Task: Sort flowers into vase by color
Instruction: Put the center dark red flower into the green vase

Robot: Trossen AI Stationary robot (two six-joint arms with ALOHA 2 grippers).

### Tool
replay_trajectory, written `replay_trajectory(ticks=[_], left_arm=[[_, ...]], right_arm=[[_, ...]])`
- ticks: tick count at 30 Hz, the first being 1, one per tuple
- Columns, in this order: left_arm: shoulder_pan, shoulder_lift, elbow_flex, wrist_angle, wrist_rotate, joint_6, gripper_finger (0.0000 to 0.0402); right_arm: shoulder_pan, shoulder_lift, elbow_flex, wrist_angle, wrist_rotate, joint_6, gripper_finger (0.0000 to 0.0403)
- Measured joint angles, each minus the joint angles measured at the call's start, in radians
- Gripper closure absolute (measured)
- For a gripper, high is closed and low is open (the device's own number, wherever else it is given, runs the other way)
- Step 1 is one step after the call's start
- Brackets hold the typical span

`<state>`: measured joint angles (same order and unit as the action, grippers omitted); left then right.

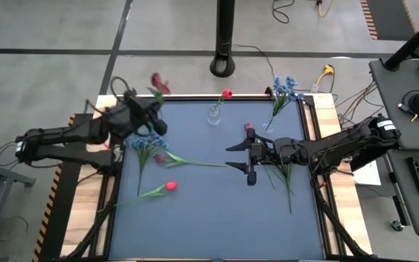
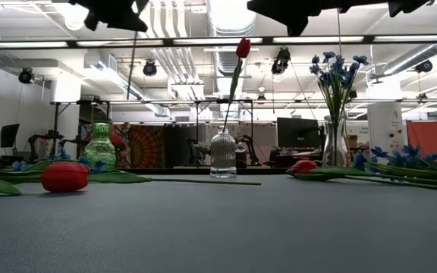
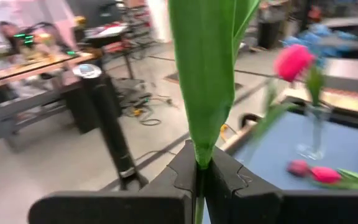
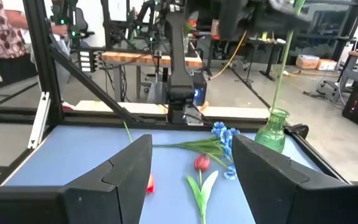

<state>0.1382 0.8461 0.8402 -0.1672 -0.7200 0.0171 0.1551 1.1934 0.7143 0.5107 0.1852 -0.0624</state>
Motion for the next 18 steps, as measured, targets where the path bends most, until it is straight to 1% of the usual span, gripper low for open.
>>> replay_trajectory(ticks=[6,13,15,18], left_arm=[[0.134,-0.100,-0.022,-0.012,-0.008,-0.002,0.0401],[0.253,-0.199,-0.113,-0.009,-0.008,-0.019,0.0401],[0.282,-0.219,-0.145,0.026,-0.008,-0.018,0.0401],[0.322,-0.234,-0.192,0.122,-0.007,-0.011,0.0401]], right_arm=[[0.000,0.000,0.000,-0.006,0.000,0.002,0.0188],[0.000,0.000,0.000,-0.007,0.000,0.003,0.0188],[0.000,0.000,0.000,-0.007,0.000,0.003,0.0188],[0.000,0.000,0.000,-0.006,0.000,0.003,0.0188]])
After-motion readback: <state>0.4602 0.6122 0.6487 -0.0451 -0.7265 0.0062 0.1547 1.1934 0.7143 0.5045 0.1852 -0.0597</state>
